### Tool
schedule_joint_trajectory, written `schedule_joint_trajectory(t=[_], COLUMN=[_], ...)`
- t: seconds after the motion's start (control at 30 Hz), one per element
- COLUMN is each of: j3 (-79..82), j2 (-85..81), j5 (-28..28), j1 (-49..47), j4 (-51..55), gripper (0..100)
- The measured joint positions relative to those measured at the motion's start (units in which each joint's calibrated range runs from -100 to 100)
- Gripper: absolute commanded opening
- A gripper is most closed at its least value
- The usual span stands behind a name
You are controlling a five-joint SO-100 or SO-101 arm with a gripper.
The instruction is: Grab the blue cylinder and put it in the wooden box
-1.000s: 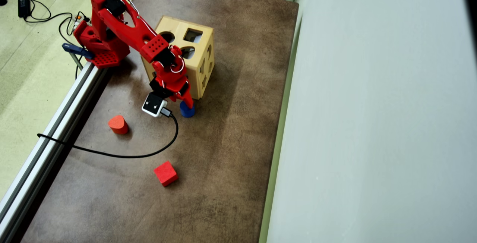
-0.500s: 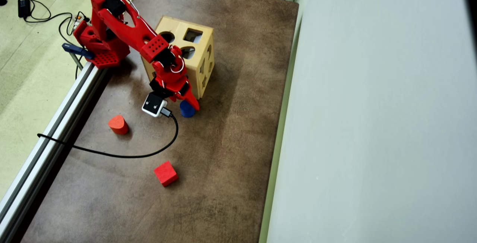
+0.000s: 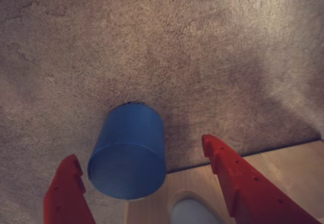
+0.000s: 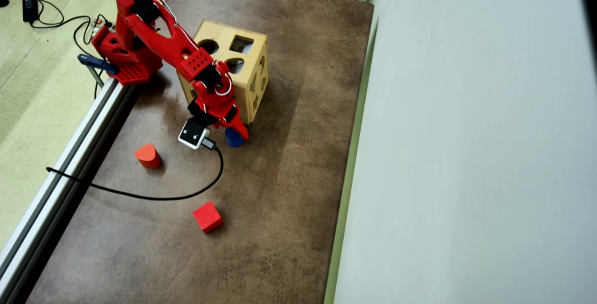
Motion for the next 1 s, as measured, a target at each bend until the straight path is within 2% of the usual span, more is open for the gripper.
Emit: schedule_joint_trajectory(t=[0.77, 1.0], j3=[-8.67, -8.67], j2=[8.05, 8.05], j5=[-0.68, -0.68], j1=[-0.14, -0.14], j4=[-0.24, -0.24], gripper=[37, 24])
